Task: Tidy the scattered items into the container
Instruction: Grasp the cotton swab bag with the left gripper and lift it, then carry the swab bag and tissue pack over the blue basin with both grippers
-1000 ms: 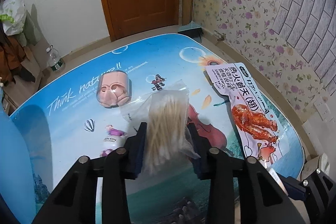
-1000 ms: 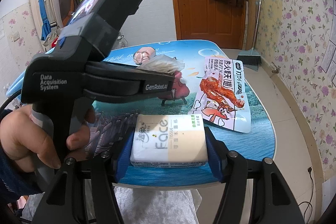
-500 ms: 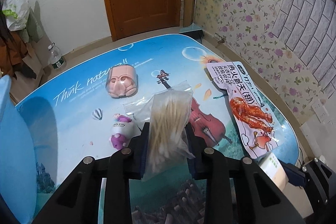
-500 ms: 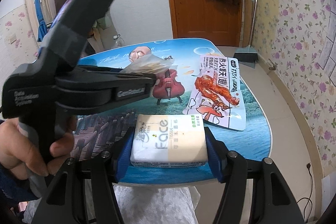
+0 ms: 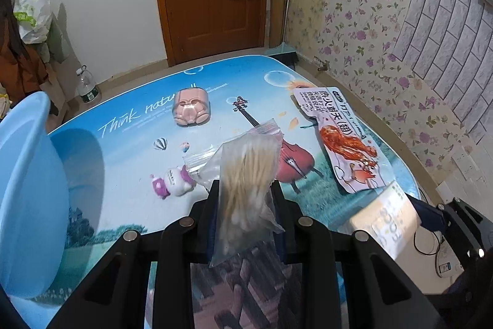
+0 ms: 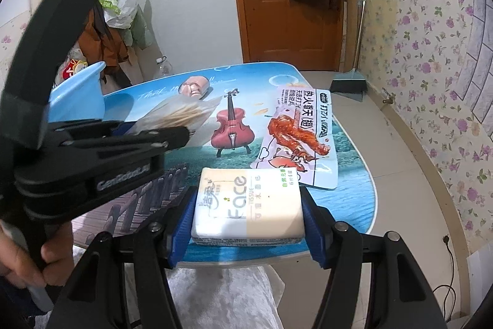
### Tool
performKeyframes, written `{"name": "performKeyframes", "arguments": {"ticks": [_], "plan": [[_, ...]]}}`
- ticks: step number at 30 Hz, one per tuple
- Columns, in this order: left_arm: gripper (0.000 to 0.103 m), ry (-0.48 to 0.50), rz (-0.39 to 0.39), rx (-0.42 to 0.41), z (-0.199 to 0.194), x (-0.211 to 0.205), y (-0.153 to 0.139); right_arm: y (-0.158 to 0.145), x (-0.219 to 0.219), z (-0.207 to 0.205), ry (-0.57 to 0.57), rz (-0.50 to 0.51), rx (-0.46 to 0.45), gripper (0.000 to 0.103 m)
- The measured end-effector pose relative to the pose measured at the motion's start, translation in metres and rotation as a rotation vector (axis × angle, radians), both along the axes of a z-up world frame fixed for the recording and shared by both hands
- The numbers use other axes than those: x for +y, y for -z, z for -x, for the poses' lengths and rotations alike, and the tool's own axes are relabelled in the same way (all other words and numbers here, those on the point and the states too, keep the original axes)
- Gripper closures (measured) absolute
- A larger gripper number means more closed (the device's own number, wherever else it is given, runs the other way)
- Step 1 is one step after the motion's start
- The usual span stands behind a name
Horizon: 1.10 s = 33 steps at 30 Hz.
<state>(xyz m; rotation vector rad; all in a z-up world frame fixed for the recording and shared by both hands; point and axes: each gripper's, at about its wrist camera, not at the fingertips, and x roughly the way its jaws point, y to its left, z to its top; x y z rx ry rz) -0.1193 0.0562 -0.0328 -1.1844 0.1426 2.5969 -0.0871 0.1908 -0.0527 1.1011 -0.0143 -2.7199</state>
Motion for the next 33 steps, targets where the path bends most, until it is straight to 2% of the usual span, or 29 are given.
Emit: {"name": "performKeyframes", "arguments": {"ticks": [11,17,33], "plan": [[0.076,0.004,-0.032,0.024,-0.033,-0.009,-0.011,-0.017,0.011,-0.013,0.049,-0.01,0.032,0.039],[0.076,0.001,-0.03,0.037,-0.065,-0.024,-0.014,-0.024,0.011,-0.023,0.053,-0.019,0.046,0.039],[0.076,-0.152,-0.035,0.026,-0.124,-0.102,-0.005,-0.028,-0.03,-0.041,-0.024,-0.047,0.057,0.039]]}}
